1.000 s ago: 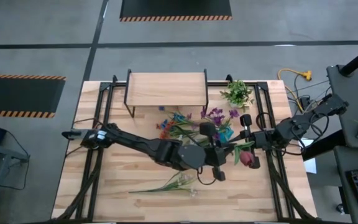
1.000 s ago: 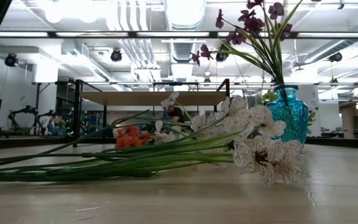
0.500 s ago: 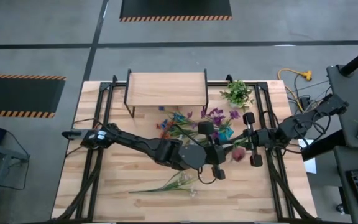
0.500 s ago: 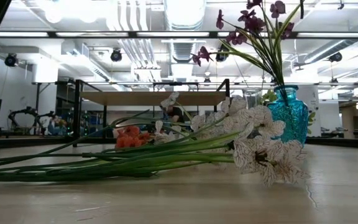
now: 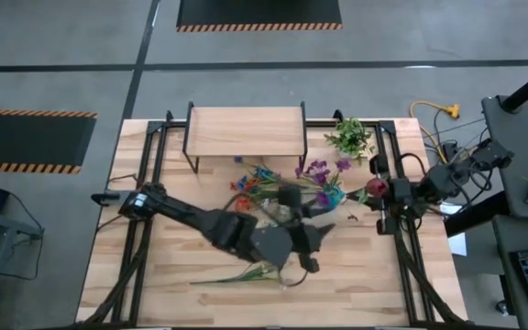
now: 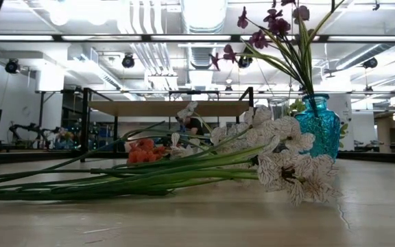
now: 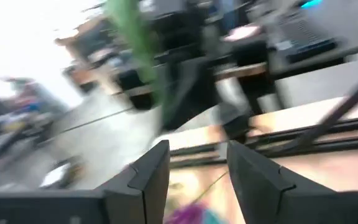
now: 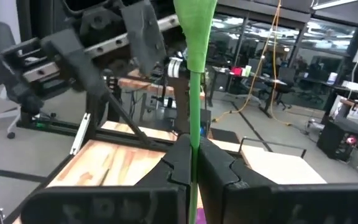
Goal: Pick and place flowers into a vace then onto a shelf
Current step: Put the red tulip into the blue flower vase
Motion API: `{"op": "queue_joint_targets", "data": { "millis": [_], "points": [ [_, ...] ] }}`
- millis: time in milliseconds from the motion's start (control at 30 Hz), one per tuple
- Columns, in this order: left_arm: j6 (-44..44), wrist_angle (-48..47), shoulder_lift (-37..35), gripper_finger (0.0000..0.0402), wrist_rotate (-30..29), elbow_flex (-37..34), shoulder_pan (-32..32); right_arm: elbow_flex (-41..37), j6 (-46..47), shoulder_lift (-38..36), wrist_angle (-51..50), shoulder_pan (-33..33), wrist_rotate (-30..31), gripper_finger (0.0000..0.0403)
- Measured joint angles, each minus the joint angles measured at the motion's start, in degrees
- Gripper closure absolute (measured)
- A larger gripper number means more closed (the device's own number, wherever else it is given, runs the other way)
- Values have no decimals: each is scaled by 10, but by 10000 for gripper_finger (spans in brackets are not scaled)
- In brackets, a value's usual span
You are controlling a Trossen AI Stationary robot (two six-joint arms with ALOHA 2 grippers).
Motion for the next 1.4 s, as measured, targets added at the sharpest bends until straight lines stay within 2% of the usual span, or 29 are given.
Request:
{"op": "queue_joint_targets", "data": {
  "millis": [67, 133, 267, 367, 467, 533, 567, 600, 767, 900, 1133, 1300, 1400],
  "points": [
    [-3, -22, -6, 257, -96, 0, -16, -4, -1, -9, -1, 0, 12, 395],
    [-13, -61, -11, 257, -166, 0, -30, -8, 0, -14, -2, 0, 23, 395],
    [-113, -184, -13, 257, -209, 0, -57, -13, 1, -19, 0, 0, 27, 395],
    [-252, -320, -16, 257, -253, 0, -71, -11, -6, -19, 21, 0, 36, 395],
    [-443, -485, -18, 257, -303, 0, -79, -1, -9, -14, 32, 0, 23, 395],
    [-586, -593, -18, 257, -314, 0, -88, 4, -19, -13, 32, 0, 28, 395],
    [-649, -633, -18, 257, -320, 0, -96, 5, -23, -14, 34, 0, 41, 395],
    [-685, -633, -18, 257, -334, -5, -103, 5, -30, -17, 35, 0, 61, 395],
    [-663, -633, -21, 257, -380, -16, -135, 2, -67, -23, 34, 0, 189, 395],
    [-663, -633, -20, 257, -382, -21, -141, -7, -70, -26, 30, -1, 226, 395],
    [-670, -633, -19, 257, -382, -34, -133, -19, -61, -32, 31, -1, 228, 395],
    [-664, -632, -20, 258, -380, 1, -104, -12, -59, -39, 32, -1, 173, 395],
    [-663, -633, -20, 259, -354, 0, -69, -6, -52, -44, 32, -1, 152, 395]
  ]
}}
